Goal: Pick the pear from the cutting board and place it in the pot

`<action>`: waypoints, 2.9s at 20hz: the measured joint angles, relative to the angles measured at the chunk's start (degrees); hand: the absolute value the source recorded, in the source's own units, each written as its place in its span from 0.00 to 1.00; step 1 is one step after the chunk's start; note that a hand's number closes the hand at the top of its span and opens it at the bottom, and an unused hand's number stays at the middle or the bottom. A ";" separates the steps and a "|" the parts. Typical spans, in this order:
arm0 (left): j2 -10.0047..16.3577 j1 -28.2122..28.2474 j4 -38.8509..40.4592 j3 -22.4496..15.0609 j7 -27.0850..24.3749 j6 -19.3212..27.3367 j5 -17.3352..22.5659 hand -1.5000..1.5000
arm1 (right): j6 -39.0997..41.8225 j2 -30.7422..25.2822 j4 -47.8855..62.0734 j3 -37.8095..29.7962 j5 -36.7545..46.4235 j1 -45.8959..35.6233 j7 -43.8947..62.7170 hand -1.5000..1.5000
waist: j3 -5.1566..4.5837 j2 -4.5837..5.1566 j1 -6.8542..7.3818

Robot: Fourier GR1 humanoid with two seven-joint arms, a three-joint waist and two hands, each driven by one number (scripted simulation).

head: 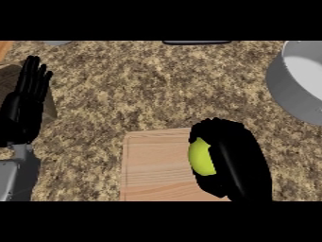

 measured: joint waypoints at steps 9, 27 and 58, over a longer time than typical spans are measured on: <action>-1.08 -0.37 0.58 -1.00 -0.53 0.08 -0.67 0.50 | 0.45 -6.98 -13.36 -21.81 -7.63 0.86 0.14 1.00 | 0.03 0.46 0.90; -1.55 -1.14 1.22 -1.05 -1.13 -0.95 -0.70 0.50 | -2.65 -27.35 31.06 -55.72 -27.97 -9.86 -29.56 1.00 | 0.07 0.80 2.27; -2.14 -3.04 1.80 -0.92 -0.89 -1.40 -0.96 0.50 | -1.52 -35.28 95.70 -59.87 -30.55 -35.88 -61.32 0.00 | 0.17 1.25 3.36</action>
